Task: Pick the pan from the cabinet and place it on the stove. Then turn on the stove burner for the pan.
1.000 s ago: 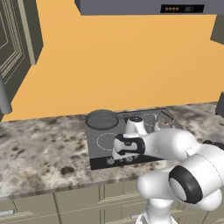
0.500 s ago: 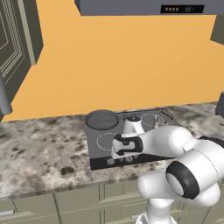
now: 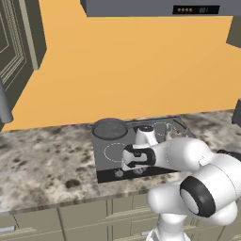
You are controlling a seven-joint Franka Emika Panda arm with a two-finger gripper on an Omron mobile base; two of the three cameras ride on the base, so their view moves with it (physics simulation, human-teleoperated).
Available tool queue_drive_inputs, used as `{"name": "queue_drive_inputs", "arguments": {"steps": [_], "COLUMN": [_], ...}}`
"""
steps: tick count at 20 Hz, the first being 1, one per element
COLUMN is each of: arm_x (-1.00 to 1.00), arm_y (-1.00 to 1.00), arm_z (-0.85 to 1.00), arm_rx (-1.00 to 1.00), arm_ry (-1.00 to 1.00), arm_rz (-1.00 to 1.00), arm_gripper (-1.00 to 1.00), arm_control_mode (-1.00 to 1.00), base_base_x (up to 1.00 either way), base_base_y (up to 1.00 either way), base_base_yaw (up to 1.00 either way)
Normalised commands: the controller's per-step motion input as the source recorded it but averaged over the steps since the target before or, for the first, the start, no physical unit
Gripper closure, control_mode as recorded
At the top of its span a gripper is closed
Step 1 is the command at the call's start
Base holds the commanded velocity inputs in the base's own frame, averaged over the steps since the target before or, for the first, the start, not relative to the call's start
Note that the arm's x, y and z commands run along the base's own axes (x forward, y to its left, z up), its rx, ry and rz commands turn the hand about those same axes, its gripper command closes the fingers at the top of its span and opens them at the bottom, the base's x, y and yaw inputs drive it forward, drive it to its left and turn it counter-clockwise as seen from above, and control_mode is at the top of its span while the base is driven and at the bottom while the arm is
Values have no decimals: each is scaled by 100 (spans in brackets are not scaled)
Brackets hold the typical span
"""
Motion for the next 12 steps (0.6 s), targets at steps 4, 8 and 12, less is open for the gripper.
{"name": "queue_drive_inputs", "arguments": {"steps": [4,8,12], "arm_x": [-34,-27,-33], "arm_y": [0,0,0], "arm_z": [-18,-21,-22], "arm_rx": [0,0,0], "arm_ry": [-5,-7,-13], "arm_rz": [0,5,10], "arm_gripper": [100,100,100], "arm_control_mode": [-100,-100,-100], "base_base_x": [0,0,0], "base_base_y": [0,0,0], "base_base_yaw": [0,0,0]}}
